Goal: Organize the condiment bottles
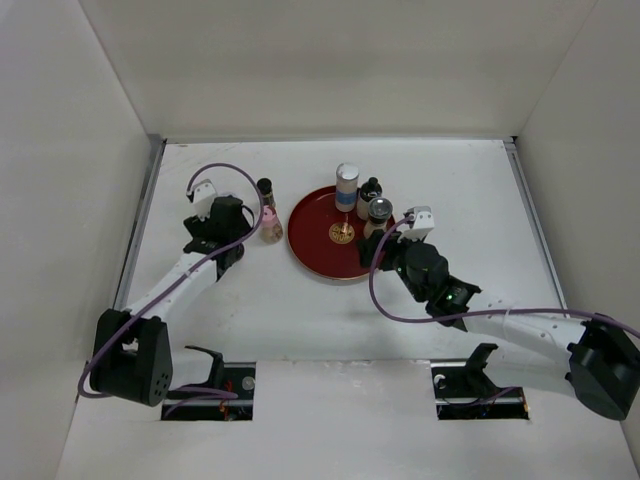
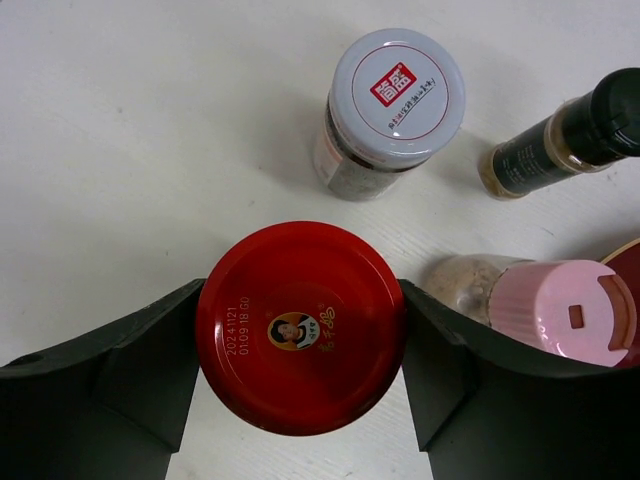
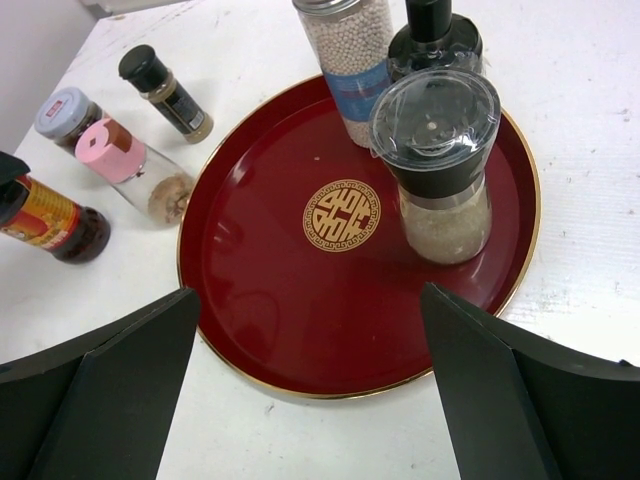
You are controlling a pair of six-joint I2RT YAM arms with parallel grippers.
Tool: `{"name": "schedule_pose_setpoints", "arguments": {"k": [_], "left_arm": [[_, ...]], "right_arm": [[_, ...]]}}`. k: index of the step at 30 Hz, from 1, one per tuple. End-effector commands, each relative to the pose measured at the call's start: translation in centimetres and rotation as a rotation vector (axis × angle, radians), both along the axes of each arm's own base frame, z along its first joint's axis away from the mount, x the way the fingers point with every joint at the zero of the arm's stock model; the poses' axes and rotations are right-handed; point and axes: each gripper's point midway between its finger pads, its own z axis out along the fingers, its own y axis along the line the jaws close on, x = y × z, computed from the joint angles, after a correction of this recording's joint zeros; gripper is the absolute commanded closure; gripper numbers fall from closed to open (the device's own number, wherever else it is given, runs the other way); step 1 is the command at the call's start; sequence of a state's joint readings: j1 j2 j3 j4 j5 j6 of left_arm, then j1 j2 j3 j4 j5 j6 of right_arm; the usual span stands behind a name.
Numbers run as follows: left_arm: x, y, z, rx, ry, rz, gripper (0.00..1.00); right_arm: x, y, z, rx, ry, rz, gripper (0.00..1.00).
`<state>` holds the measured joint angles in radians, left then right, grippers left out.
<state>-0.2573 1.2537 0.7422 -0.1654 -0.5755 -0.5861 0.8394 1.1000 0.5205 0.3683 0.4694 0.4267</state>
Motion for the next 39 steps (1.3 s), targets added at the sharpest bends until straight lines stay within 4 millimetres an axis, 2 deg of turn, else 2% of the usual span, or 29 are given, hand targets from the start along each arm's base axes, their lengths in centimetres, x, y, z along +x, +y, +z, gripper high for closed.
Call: {"name": "schedule_pose_setpoints", "arguments": {"k": [1,3,4,10,15,20,25,29,32,35,39], "left_arm": [[0.7,-0.2,-0.1,-0.016,-0.038,-0.001,0.32],[0.6,-0.3,-0.3,-0.018,-0.033,-0.003,0.27],[0.6,-0.3,-0.4,-0.018,-0.032,-0.003,0.28],[0.0,-0.3,0.1,-0.023,-0.048,-0.007,0.57],[-1.6,-0.7,3.6,-0.030,-0.113,-0.031,0.63],[-3.6,-2.2,9.0,-0.039,-0.198,-0.089,0.64],[-4.2,-7.5,14.8,-0.090,-0.303,-0.241,0.64],[-2.6,-13.4,17.7,-0.118,-0.356,-0.362,0.64],[-0.3,-17.0,18.0,-0.126,-0.389,-0.425,0.64],[2.9,-20.0,17.4,-0.143,-0.401,-0.457,0.65],[6.4,-22.0,16.0,-0.132,-0.405,-0.465,0.65]], "right_arm": [[0.0,0.7,2.1,0.053,-0.053,0.020,0.02],[-0.1,0.7,2.1,0.054,-0.054,0.020,0.01],[-0.1,0.7,2.1,0.054,-0.054,0.020,0.01],[-0.1,0.6,2.3,0.056,-0.056,0.018,0.00],[-0.2,0.5,2.4,0.061,-0.059,0.018,0.00],[-0.2,0.0,2.6,0.073,-0.065,0.005,0.00],[0.1,-0.8,2.6,0.079,-0.068,-0.020,0.00],[0.5,-1.8,2.5,0.085,-0.067,-0.061,0.00],[0.7,-2.5,2.5,0.086,-0.070,-0.089,0.00],[0.8,-3.2,2.8,0.095,-0.077,-0.106,0.00],[0.7,-3.3,2.9,0.103,-0.082,-0.108,0.00]]}}
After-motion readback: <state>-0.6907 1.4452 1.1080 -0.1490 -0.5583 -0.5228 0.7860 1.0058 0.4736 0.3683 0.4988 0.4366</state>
